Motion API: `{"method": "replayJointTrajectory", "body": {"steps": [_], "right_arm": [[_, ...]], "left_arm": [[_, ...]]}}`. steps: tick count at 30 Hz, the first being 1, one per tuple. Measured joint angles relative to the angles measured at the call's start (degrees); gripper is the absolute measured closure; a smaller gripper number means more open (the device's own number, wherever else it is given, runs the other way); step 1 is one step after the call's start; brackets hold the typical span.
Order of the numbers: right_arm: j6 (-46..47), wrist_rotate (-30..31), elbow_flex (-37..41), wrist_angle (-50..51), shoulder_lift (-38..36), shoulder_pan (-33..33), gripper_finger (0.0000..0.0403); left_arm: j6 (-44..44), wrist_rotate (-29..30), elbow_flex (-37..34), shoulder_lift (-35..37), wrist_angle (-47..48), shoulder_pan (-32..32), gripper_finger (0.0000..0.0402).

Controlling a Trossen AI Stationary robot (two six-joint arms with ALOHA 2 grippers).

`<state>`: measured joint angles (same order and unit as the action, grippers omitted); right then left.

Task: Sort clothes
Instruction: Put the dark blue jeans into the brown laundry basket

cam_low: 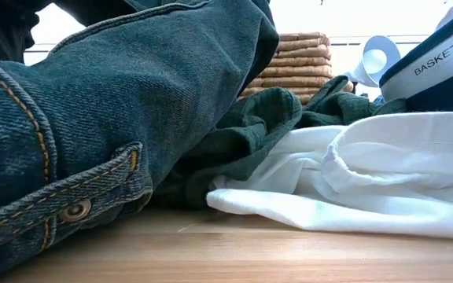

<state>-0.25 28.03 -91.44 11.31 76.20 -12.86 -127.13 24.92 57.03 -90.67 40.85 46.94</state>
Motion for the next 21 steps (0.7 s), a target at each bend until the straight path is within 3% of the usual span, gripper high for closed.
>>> {"method": "replayJointTrajectory", "body": {"steps": [4,13,17,21], "right_arm": [[-0.44,0.0,0.0,0.0,0.03,0.0,0.039],[-0.82,-0.02,0.0,0.0,0.03,0.0,0.039],[-0.59,0.0,0.0,0.0,0.03,0.0,0.039],[-0.55,0.02,0.0,0.0,0.03,0.0,0.039]], "left_arm": [[1.66,2.33,-3.29,-0.36,-5.84,0.02,0.0113],[4.82,9.44,-14.17,-2.98,-30.71,-0.07,0.0124],[5.36,10.4,-15.16,-3.62,-32.35,-0.07,0.0166],[6.47,10.61,-15.41,-4.11,-32.29,-0.07,0.0245]]}}
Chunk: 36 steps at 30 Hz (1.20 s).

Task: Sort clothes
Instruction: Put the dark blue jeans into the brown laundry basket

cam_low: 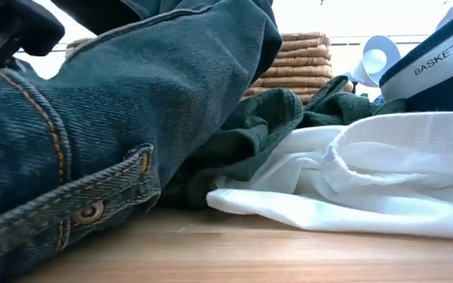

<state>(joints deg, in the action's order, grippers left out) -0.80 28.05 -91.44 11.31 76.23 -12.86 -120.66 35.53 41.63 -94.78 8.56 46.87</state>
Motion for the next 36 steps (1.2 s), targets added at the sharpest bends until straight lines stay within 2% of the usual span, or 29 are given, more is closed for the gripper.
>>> {"method": "replayJointTrajectory", "body": {"steps": [6,11,15,20,25,28,31,36], "right_arm": [[0.13,0.0,0.0,0.0,0.0,0.0,0.039],[0.13,0.02,0.0,0.02,0.0,0.0,0.039],[0.31,0.02,0.0,0.16,0.0,0.0,0.039],[0.4,0.02,0.0,0.4,0.0,-0.03,0.039],[0.81,-0.76,0.02,0.73,-0.25,-1.29,0.039],[2.18,-1.01,0.0,2.48,-0.79,-2.43,0.039],[5.72,-0.98,0.01,6.92,-1.43,-3.62,0.039],[10.4,-1.15,0.0,17.4,-1.92,-6.72,0.039]], "left_arm": [[0.02,2.77,-0.08,-1.43,-0.3,-0.07,0.0384],[3.38,2.8,2.54,-0.62,0.54,0.21,0.0394],[9.23,-0.01,8.75,0.74,4.4,1.03,0.0398],[16.93,-7.22,23.0,1.03,23.82,1.1,0.0399],[22.07,-7.96,39.99,1.09,47.61,1.77,0.0399],[24.7,-7.66,49.87,1.16,58.67,2.34,0.0399],[28.95,-6.88,59.07,1.16,65.51,2.77,0.04],[39.48,-2.41,71.81,1.18,70.15,2.86,0.04]]}}
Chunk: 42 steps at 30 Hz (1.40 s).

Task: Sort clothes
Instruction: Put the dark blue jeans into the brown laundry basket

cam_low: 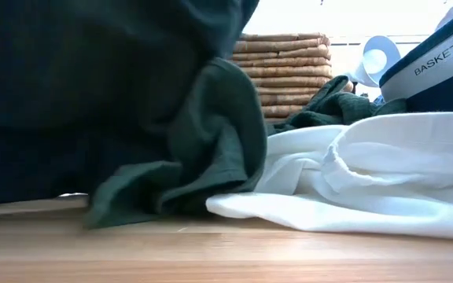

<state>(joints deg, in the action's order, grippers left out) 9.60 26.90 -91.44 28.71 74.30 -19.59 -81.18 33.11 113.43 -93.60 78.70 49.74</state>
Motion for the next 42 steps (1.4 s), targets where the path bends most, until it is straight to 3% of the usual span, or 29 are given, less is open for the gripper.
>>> {"method": "replayJointTrajectory", "body": {"steps": [9,13,18,23,29,33,38,42], "right_arm": [[9.8,-7.06,0.02,15.87,-0.54,-4.34,0.039],[14.27,-14.69,0.02,20.29,-2.07,-4.23,0.0381],[19.97,-25.97,0.02,24.91,-3.3,-5.36,0.0329],[30.25,-30.98,0.02,30.71,-4.69,-6.21,0.0257],[43.23,-32.73,0.02,40.07,-5.34,-9.53,0.018],[51.0,-33.33,0.02,43.36,-5.77,-13.78,0.0148],[59.07,-30.18,0.02,42.79,-7.32,-17.3,0.0144],[60.03,-25.73,0.02,39.5,-8.08,-19.58,0.0157]], "left_arm": [[18.29,6.89,14.02,-0.01,2.95,-0.41,0.04],[24.54,10.62,19.15,-0.04,2.94,-0.5,0.04],[30.62,12.08,21.02,1.14,0.89,-0.67,0.04],[31.96,13.02,20.97,2.06,2.85,-1.2,0.04],[32.85,17.36,20.91,1.87,5.03,-1.27,0.04],[35.48,17.91,20.91,1.9,4.57,-1.27,0.04],[40.27,17.54,20.91,1.9,3.95,-1.27,0.04],[42.5,17.51,20.91,1.91,3.95,-1.27,0.04]]}}
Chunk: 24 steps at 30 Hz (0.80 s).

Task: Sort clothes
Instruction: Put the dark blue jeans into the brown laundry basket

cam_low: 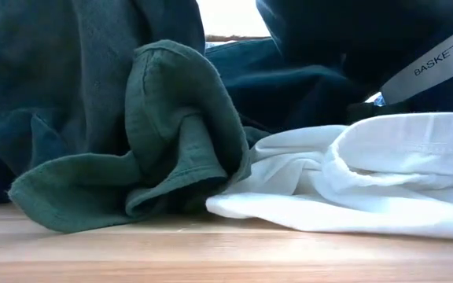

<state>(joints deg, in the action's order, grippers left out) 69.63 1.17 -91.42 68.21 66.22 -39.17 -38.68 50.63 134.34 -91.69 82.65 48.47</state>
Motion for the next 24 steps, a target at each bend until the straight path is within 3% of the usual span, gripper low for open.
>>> {"method": "replayJointTrajectory", "body": {"steps": [5,9,12,16,20,24], "right_arm": [[-7.28,7.41,-1.77,-5.63,-1.2,-0.55,0.0173],[-24.05,17.92,-5.42,-11.33,0.23,1.87,0.0179],[-36.94,21.14,-8.58,-16.91,2.75,5.31,0.0178],[-49.99,19.87,-13.47,-24.61,7.2,11.88,0.0169],[-54.56,11.81,-20.36,-26.54,13.29,18.81,0.015],[-57.63,3.0,-26.9,-26.39,19.76,23.33,0.0128]], "left_arm": [[0.53,1.79,0.0,0.04,-0.03,-0.45,0.04],[1.42,0.64,0.0,-0.16,-0.76,-2.18,0.04],[5.3,-1.21,0.0,-1.01,-3.16,-3.76,0.04],[14.82,-4.5,0.0,-2.21,-10.47,-5.78,0.04],[22.59,-6.88,0.0,-2.83,-16.99,-7.25,0.04],[25.0,-7.58,0.0,-3.2,-19.63,-8.06,0.04]]}}
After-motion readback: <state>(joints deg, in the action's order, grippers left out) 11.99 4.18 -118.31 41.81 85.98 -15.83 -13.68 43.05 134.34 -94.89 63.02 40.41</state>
